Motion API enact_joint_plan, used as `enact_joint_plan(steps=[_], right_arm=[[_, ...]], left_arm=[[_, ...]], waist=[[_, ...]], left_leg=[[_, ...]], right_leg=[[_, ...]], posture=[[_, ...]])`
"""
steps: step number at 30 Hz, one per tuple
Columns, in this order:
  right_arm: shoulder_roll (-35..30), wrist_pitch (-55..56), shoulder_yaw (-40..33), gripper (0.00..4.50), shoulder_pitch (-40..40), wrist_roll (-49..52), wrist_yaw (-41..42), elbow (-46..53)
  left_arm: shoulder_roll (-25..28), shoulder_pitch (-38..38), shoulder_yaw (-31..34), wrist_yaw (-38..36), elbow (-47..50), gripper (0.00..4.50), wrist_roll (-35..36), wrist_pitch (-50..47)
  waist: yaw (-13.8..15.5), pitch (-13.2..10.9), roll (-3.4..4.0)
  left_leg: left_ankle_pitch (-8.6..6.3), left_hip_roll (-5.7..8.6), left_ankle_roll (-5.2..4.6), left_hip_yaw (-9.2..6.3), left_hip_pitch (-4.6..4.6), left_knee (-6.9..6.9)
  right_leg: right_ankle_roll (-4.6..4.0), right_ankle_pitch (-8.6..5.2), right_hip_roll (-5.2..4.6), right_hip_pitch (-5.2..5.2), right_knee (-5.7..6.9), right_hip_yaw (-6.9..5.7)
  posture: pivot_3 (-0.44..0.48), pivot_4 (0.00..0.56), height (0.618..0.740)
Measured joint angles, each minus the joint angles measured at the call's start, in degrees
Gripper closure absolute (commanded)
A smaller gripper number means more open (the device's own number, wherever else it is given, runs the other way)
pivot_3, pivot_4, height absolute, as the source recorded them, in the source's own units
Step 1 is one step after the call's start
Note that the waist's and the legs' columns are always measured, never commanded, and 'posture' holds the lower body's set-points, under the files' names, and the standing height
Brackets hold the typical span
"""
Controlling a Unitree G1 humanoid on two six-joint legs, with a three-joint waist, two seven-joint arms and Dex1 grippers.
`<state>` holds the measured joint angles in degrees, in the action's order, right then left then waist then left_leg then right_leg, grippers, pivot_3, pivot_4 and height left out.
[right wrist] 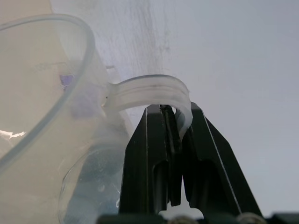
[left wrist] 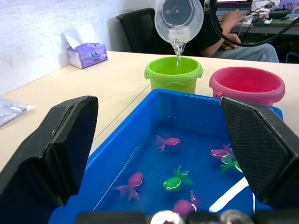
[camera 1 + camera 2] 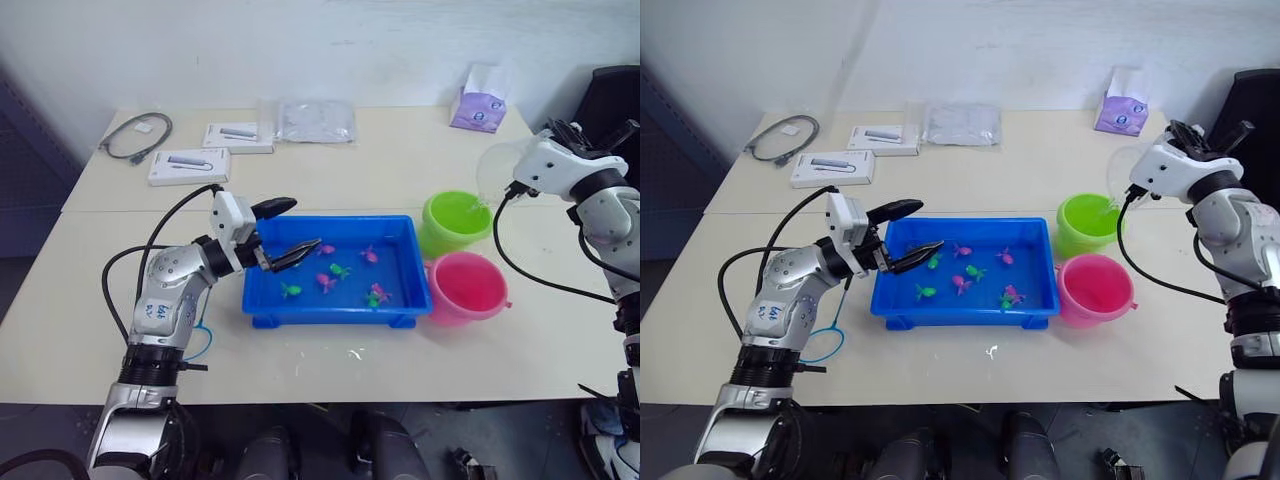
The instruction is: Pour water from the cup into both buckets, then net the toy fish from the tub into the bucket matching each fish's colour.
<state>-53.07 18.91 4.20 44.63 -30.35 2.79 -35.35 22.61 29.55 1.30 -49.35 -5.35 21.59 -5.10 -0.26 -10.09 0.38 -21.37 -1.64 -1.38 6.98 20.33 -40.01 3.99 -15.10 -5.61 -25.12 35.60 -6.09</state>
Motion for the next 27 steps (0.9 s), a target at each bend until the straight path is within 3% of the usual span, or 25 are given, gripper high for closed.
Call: enact_joint_plan(steps=[21,27], right_arm=[[-0.24,6.47,0.60,4.41,1.17,-3.64,-6.18,-3.77],[6.05,1.94,-7.69,4.41,-2.56,13.21,1.46,-2.77]], left_arm=[[-0.55,1.62,-0.16,-0.94,-2.36,0.00,-0.28,1.56],[-0.52,1.47,-0.19,-1.33,-2.08,0.00,-0.20,1.36]], waist=[[-0.10,0.00,0.00],[0.05,-0.01,-0.02]], left_leg=[[0.03,-0.02,0.05,0.00,0.01,0.01],[0.04,-0.02,0.04,-0.03,0.01,0.00]], right_leg=[[0.00,0.00,0.02,0.00,0.01,0.00],[0.00,0.00,0.10,0.02,0.04,-0.03]], posture=[[0.000,0.150,0.740],[0.000,0.150,0.740]])
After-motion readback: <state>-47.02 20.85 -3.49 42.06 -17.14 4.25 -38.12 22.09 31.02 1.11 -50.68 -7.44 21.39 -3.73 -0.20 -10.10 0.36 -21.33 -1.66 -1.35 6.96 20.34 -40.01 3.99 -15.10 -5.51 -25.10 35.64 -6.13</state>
